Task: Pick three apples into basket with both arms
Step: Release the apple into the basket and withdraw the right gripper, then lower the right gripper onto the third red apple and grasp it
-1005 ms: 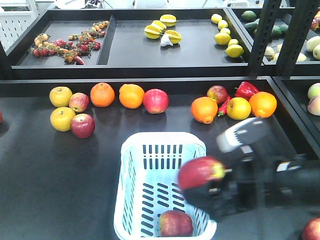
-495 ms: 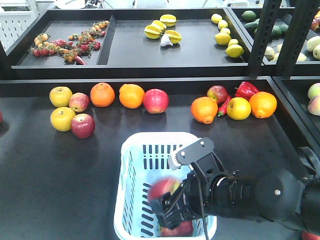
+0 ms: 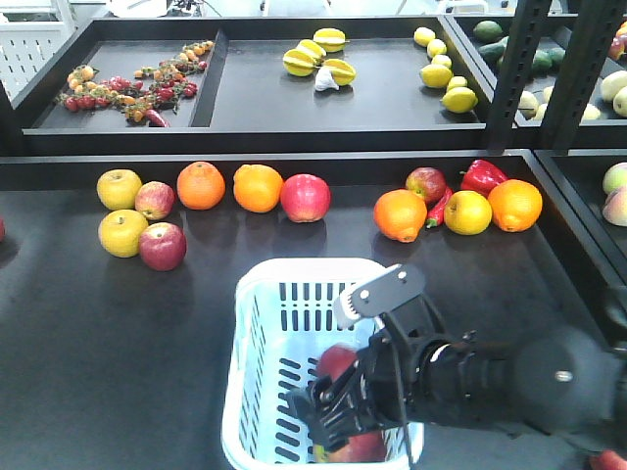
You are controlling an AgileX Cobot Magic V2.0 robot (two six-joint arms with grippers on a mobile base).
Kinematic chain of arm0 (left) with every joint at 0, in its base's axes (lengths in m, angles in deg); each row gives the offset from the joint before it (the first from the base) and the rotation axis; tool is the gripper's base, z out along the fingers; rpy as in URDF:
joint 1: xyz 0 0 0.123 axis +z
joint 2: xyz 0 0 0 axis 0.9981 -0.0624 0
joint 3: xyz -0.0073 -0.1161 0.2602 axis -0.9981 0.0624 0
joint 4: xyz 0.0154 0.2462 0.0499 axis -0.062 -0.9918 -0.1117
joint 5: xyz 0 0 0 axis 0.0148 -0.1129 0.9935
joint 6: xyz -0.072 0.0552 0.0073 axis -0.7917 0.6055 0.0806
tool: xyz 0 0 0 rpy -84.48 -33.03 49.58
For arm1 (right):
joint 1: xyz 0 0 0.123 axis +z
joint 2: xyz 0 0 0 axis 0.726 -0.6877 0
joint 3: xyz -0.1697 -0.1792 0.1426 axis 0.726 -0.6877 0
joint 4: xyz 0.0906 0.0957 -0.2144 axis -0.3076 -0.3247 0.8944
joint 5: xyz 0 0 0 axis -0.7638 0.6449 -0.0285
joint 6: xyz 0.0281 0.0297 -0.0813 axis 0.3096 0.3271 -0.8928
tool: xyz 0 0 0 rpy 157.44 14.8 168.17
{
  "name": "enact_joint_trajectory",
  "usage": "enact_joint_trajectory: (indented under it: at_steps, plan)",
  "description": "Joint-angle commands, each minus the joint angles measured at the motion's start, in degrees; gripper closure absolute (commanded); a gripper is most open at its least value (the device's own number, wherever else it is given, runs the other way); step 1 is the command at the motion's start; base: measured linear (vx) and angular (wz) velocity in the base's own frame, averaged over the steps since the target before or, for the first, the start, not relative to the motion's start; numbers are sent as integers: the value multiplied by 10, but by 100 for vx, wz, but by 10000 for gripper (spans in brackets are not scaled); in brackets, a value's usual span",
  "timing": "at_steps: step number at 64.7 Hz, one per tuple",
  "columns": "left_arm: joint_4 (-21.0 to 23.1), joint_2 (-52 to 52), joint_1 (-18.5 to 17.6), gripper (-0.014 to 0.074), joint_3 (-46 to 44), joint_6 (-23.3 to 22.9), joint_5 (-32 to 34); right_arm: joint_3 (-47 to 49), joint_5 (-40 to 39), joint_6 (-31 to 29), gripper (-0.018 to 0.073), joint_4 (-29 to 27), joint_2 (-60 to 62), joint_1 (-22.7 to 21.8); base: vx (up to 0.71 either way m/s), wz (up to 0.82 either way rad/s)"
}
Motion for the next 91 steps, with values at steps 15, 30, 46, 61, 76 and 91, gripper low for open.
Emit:
enact_joint_trajectory:
  at_steps: [15,30,46,61,76,91]
  plan:
    - [4,1,1,6,-15,-6,34,16,117,101,-29,93,100,-132,0,0]
    - [4,1,1,6,-15,-6,34,16,262,228,-29,310,134,-307,0,0]
    - [4,1,1,6,-15,-6,34,16,323,325,-29,508,137,-446,0,0]
    - [4,1,1,6,-15,-6,34,15,301,368,-29,551,129,-512,0,0]
    - [4,1,1,6,-15,-6,34,15,286,377,-38,594,85,-516,0,0]
    - [4,1,1,6,-15,-6,34,15,274,377,-45,604,16,-516,0,0]
